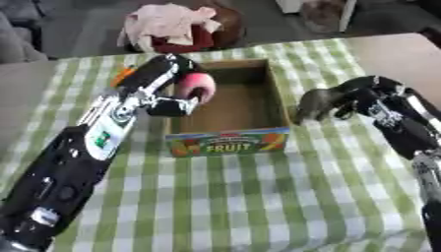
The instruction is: Pick up objects on the table and place them in the box.
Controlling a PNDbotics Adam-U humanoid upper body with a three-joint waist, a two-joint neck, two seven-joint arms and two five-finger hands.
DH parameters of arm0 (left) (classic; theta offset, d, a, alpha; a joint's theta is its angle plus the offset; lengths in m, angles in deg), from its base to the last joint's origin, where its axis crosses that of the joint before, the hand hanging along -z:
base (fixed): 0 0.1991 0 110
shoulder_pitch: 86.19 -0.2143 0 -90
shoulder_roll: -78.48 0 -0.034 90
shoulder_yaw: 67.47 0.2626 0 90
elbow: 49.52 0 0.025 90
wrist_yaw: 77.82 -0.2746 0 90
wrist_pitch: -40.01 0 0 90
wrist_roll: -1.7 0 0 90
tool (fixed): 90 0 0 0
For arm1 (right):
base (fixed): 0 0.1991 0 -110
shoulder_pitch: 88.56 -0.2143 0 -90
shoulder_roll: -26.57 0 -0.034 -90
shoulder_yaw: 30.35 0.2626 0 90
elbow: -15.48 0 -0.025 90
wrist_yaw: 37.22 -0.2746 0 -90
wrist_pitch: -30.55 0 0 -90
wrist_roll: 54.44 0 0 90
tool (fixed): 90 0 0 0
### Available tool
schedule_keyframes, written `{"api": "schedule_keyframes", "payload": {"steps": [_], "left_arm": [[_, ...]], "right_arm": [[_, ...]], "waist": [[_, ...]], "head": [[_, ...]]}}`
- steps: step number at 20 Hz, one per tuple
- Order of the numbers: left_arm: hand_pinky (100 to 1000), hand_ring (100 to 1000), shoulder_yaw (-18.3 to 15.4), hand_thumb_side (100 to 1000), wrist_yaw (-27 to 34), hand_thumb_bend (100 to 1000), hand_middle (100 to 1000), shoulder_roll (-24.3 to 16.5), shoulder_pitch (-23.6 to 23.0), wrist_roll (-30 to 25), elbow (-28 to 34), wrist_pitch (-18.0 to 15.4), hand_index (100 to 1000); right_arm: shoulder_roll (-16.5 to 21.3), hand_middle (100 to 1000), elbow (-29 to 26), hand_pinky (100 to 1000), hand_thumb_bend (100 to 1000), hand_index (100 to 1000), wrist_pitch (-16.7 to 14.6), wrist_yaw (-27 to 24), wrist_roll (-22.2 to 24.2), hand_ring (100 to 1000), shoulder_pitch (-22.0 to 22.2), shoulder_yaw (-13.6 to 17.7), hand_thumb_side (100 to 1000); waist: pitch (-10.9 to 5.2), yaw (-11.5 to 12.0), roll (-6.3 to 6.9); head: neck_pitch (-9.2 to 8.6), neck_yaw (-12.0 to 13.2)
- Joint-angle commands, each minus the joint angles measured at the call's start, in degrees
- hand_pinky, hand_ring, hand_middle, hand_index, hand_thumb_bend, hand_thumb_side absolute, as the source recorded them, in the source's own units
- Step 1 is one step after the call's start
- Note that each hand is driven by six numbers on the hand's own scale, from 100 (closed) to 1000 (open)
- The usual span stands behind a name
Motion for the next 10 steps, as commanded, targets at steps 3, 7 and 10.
{"api": "schedule_keyframes", "payload": {"steps": [3, 7, 10], "left_arm": [[624, 680, -0.8, 426, -2.1, 242, 627, 0.7, 0.8, -0.3, -2.2, -1.7, 792], [663, 739, -1.9, 676, -1.4, 498, 704, 0.2, 0.7, 1.2, -2.3, -1.8, 810], [687, 762, -2.3, 771, -0.6, 619, 740, -0.7, 0.9, 2.1, -1.3, -1.4, 821]], "right_arm": [[0.4, 673, -1.1, 577, 208, 698, -0.1, -0.3, 0.1, 637, -0.8, 0.1, 460], [0.4, 673, -1.1, 577, 199, 698, -0.1, -0.3, -0.1, 636, -0.8, 0.3, 459], [0.4, 672, -1.1, 577, 197, 697, -0.1, -0.3, -0.1, 636, -0.8, 0.3, 460]], "waist": [[-0.45, -0.2, -0.18], [-0.41, -0.1, -0.34], [-0.48, 0.0, -0.34]], "head": [[0.29, 0.1], [0.29, 0.0], [0.29, 0.0]]}}
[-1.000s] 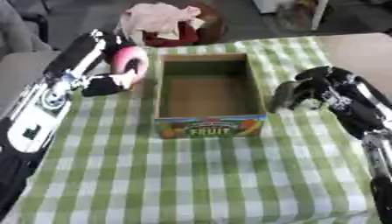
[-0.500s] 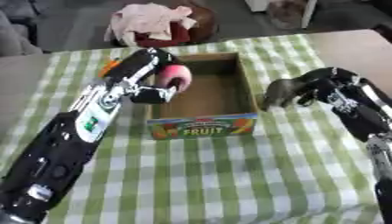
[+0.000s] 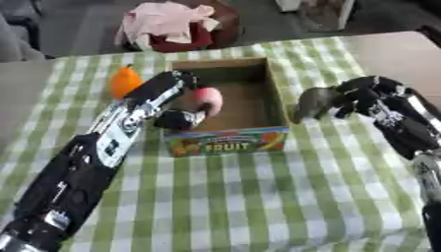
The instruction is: Pick up objects on the table and place them in the box.
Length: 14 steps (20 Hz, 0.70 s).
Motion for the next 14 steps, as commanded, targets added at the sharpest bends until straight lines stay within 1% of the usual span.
{"api": "schedule_keyframes", "payload": {"steps": [1, 4, 5, 6, 9, 11, 14], "left_arm": [[689, 765, -1.1, 779, 0.8, 627, 744, -1.9, 1.2, 1.1, 1.9, 0.4, 822], [687, 761, -1.7, 769, 1.8, 611, 742, -2.9, 1.3, 1.4, 3.0, 1.1, 823], [681, 752, -2.0, 735, 2.1, 560, 732, -3.5, 1.3, 1.6, 3.4, 1.4, 821], [672, 742, -2.3, 671, 2.5, 470, 722, -4.1, 1.3, 1.8, 3.7, 1.9, 818], [660, 723, -4.1, 561, 3.6, 363, 704, -6.5, 1.2, 3.2, 4.1, 4.2, 812], [664, 726, -5.3, 518, 3.8, 346, 707, -8.1, 1.3, 4.5, 4.0, 5.9, 814], [664, 724, -7.6, 493, 2.9, 329, 707, -10.7, 1.3, 6.8, 2.5, 8.8, 814]], "right_arm": [[0.4, 672, -1.0, 577, 197, 697, 0.0, -0.3, -0.1, 636, -0.8, 0.2, 460], [0.4, 672, -1.0, 576, 194, 697, 0.0, -0.2, -0.1, 635, -0.7, 0.3, 460], [0.4, 672, -1.0, 576, 194, 697, 0.0, -0.2, -0.1, 635, -0.7, 0.3, 460], [0.4, 672, -1.0, 576, 194, 697, 0.1, -0.2, -0.1, 635, -0.7, 0.3, 460], [0.5, 672, -0.9, 576, 192, 697, 0.1, -0.1, -0.1, 635, -0.6, 0.3, 461], [0.5, 672, -0.8, 576, 191, 697, 0.1, -0.1, -0.1, 635, -0.5, 0.3, 461], [0.6, 671, -0.8, 576, 190, 697, 0.1, 0.1, -0.1, 634, -0.4, 0.3, 462]], "waist": [[-0.75, 0.1, -0.25], [-0.83, 0.2, -0.24], [-0.87, 0.3, -0.23], [-0.9, 0.3, -0.21], [-1.03, 0.4, -0.05], [-1.09, 0.4, 0.07], [-1.13, 0.5, 0.22]], "head": [[0.29, -0.1], [0.29, -0.1], [0.29, -0.1], [0.29, -0.1], [0.25, -0.3], [0.25, -0.5], [0.2, -0.7]]}}
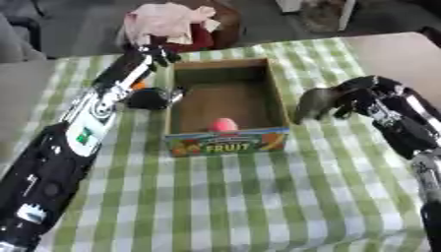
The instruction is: Pick up objects on the table and place them in the box.
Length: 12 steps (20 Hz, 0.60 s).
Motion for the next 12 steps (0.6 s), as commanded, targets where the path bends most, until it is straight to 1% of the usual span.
{"api": "schedule_keyframes", "payload": {"steps": [1, 4, 6, 9, 12], "left_arm": [[664, 725, -2.8, 486, -0.7, 324, 709, -3.7, 1.3, 2.4, -0.9, 2.9, 815], [669, 732, -4.5, 492, -1.9, 318, 718, -4.9, 1.2, 4.3, -3.9, 4.9, 816], [673, 739, -5.5, 518, -2.7, 320, 727, -5.1, 1.0, 5.1, -6.3, 6.0, 818], [674, 744, -6.7, 547, -3.8, 328, 735, -4.9, 0.7, 6.0, -10.4, 7.2, 821], [667, 744, -7.9, 594, -3.6, 341, 738, -4.0, 0.7, 6.7, -15.0, 8.2, 823]], "right_arm": [[0.7, 671, -0.8, 575, 190, 697, 0.1, 0.1, -0.1, 634, -0.4, 0.4, 462], [0.7, 671, -0.8, 575, 190, 697, 0.1, 0.1, -0.1, 634, -0.4, 0.3, 462], [0.8, 671, -0.8, 575, 189, 697, 0.1, 0.2, -0.1, 634, -0.4, 0.3, 463], [0.8, 671, -0.8, 575, 188, 697, 0.0, 0.2, 0.0, 633, -0.5, 0.2, 462], [0.9, 671, -0.8, 575, 188, 697, -0.1, 0.1, 0.1, 633, -0.5, 0.2, 462]], "waist": [[-0.8, 0.1, -0.01], [-0.77, 0.1, 0.03], [-0.73, 0.1, 0.02], [-0.63, -0.1, -0.04], [-0.54, -0.3, -0.12]], "head": [[0.2, -0.4], [0.27, -0.6], [0.24, -0.7], [0.28, -0.9], [0.29, -1.0]]}}
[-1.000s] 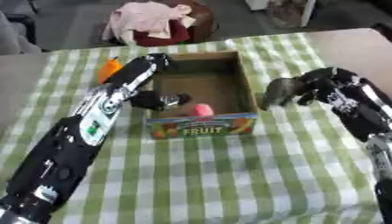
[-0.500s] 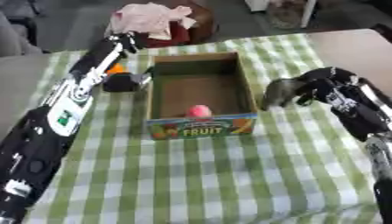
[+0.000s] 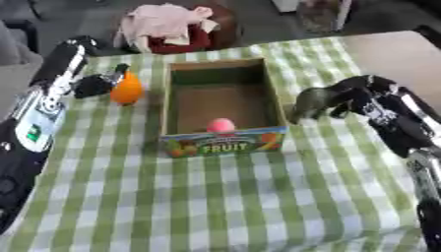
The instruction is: Pick up objects on the table and place them in the box.
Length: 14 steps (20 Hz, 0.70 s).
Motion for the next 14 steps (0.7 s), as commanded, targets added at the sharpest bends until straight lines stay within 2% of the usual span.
{"api": "schedule_keyframes", "payload": {"steps": [1, 5, 9, 12, 14], "left_arm": [[664, 744, -1.9, 620, 0.0, 358, 738, -0.5, 0.9, 1.1, -3.8, 1.1, 823], [660, 743, -2.6, 732, 0.9, 479, 738, -0.5, 1.1, 2.8, -7.0, 1.6, 825], [651, 733, -3.2, 798, 1.6, 556, 729, -0.8, 1.2, 4.1, -8.7, 1.9, 824], [632, 703, -3.3, 795, 2.0, 554, 693, -1.0, 1.1, 4.6, -9.4, 1.9, 809], [618, 667, -3.4, 735, 2.1, 479, 647, -1.1, 1.1, 5.0, -9.7, 2.1, 789]], "right_arm": [[0.9, 671, -0.8, 575, 188, 697, -0.1, 0.1, 0.1, 633, -0.6, 0.1, 462], [0.8, 671, -0.8, 575, 185, 697, -0.4, -0.1, 0.4, 633, -1.1, -0.3, 460], [1.0, 671, -0.8, 574, 182, 697, -0.9, -0.4, 0.7, 633, -1.6, -0.6, 460], [1.0, 671, -0.8, 574, 178, 697, -1.2, -0.5, 0.9, 633, -1.9, -0.7, 460], [1.1, 671, -0.8, 574, 177, 697, -1.4, -0.6, 1.0, 633, -2.2, -0.9, 460]], "waist": [[-0.53, -0.3, -0.22], [-0.22, -1.5, -0.67], [0.33, -2.9, -1.28], [0.73, -3.8, -1.62], [0.97, -4.4, -1.81]], "head": [[0.29, -0.2], [0.09, -0.4], [-0.16, -0.2], [-0.47, 0.2], [-0.67, 0.4]]}}
